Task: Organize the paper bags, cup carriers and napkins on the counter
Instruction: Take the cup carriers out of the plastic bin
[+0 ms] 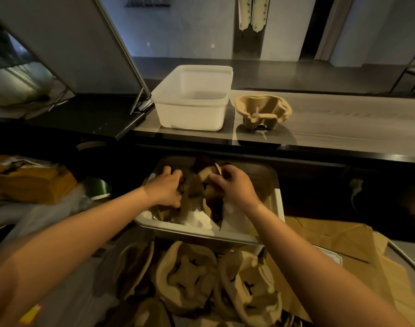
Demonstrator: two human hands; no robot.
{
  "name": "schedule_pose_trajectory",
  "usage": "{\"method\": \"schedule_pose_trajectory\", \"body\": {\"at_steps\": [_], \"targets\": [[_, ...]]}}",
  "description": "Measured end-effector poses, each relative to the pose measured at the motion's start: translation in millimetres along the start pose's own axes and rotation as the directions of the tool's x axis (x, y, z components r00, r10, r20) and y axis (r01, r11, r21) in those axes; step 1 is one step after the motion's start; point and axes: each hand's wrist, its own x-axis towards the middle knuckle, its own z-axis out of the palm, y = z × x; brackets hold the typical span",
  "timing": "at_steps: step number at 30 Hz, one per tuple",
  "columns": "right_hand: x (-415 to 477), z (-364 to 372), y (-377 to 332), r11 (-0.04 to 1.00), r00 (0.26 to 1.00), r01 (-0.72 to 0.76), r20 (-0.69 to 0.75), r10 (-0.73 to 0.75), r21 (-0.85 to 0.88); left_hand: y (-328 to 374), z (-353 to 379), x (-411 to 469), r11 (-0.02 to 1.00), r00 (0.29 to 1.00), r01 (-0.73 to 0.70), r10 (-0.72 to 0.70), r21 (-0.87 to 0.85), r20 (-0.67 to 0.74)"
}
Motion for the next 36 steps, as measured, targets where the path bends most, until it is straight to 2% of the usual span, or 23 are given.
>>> {"method": "schedule_pose_trajectory", "body": {"at_steps": [3,9,15,18,22,25,30,32,36], "targets": [[-29,-11,-18,0.996,0.998,0.056,0.001,-0.056,0.076,0,-15,-20,0.999,0.999,0.007,-0.009,-0.036,-0.049],[-74,-21,-43,0.985,0.986,0.169,-0.003,-0.169,0.026,1,-28,-64,0.982,0.979,-0.010,-0.029,-0.189,-0.202],[-120,-21,-52,0.943,0.948,0.315,-0.001,-0.317,-0.109,1,-13,-100,0.945,0.880,-0.140,-0.019,-0.295,-0.475],[-146,-21,-57,0.903,0.914,0.402,0.005,-0.406,-0.149,-1,-11,-118,0.902,0.846,-0.208,-0.027,-0.377,-0.532],[-188,-22,-55,0.837,0.865,0.501,0.080,-0.496,-0.221,-11,7,-153,0.889,0.806,-0.291,0.030,-0.353,-0.591],[-217,-19,-45,0.791,0.827,0.562,0.150,-0.541,-0.242,-21,31,-180,0.891,0.790,-0.364,0.142,-0.271,-0.596],[-257,-4,-21,0.717,0.759,0.650,0.265,-0.595,-0.253,-35,68,-203,0.811,0.825,-0.425,0.164,-0.402,-0.541],[-268,5,-8,0.678,0.736,0.674,0.348,-0.581,-0.293,-40,80,-207,0.796,0.827,-0.449,0.198,-0.406,-0.526],[-280,22,20,0.588,0.682,0.719,0.539,-0.495,-0.371,-47,97,-204,0.846,0.835,-0.435,0.249,-0.309,-0.491]]}}
